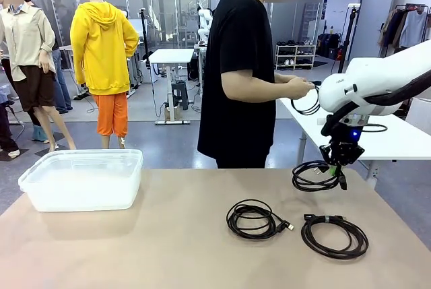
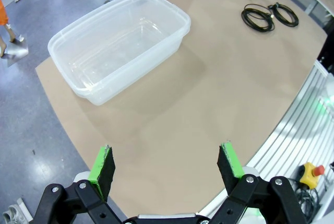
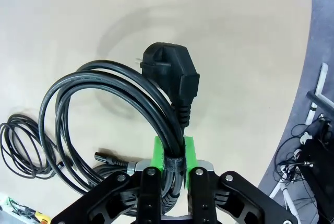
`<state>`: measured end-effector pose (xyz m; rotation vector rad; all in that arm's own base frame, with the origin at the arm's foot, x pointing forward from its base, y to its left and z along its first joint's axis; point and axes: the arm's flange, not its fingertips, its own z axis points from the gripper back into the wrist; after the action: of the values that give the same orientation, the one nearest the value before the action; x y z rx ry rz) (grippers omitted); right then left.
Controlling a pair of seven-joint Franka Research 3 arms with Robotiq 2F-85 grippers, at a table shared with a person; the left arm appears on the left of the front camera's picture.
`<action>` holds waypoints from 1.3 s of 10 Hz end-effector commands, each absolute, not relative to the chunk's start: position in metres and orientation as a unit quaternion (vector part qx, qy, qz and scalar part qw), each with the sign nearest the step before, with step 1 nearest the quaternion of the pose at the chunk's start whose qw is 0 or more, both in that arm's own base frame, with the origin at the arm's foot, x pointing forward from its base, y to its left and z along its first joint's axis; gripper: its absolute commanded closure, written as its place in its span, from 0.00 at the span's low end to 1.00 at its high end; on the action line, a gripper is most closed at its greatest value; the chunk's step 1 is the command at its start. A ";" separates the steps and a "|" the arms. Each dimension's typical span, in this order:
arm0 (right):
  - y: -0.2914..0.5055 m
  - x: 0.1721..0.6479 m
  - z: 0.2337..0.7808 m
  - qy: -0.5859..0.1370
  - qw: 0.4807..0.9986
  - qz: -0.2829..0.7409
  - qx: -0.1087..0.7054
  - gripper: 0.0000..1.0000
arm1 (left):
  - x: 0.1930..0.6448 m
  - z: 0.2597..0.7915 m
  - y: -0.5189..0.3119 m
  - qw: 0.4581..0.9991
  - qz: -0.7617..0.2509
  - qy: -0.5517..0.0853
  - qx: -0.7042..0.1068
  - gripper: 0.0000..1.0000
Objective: Organize and store the cables.
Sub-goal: Place the Power Cable into the Organizing box.
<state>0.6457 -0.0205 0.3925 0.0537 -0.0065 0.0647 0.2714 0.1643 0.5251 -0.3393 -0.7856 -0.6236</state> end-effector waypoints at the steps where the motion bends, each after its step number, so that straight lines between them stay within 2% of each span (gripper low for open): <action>1: -0.019 0.647 0.394 -0.006 0.999 0.033 0.027 1.00 | 0.272 0.526 0.164 0.859 -0.303 -0.378 -0.165 0.00; 6: -0.019 0.647 0.394 -0.006 0.999 0.033 0.027 1.00 | 0.272 0.526 0.164 0.859 -0.303 -0.378 -0.165 0.00; 7: -0.020 0.646 0.392 -0.003 0.999 0.033 0.027 0.82 | 0.272 0.526 0.164 0.859 -0.303 -0.378 -0.165 0.00; 11: 0.015 0.603 0.458 -0.052 0.998 0.037 0.029 0.82 | 0.272 0.526 0.164 0.859 -0.303 -0.378 -0.165 0.00; 13: 0.050 0.590 0.484 -0.048 0.997 0.051 0.020 0.82 | 0.272 0.526 0.164 0.859 -0.303 -0.378 -0.165 0.00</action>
<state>0.6018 0.0324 0.4830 0.0602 -0.1089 0.1252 0.2714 0.1642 0.5252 -0.3389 -0.7853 -0.6237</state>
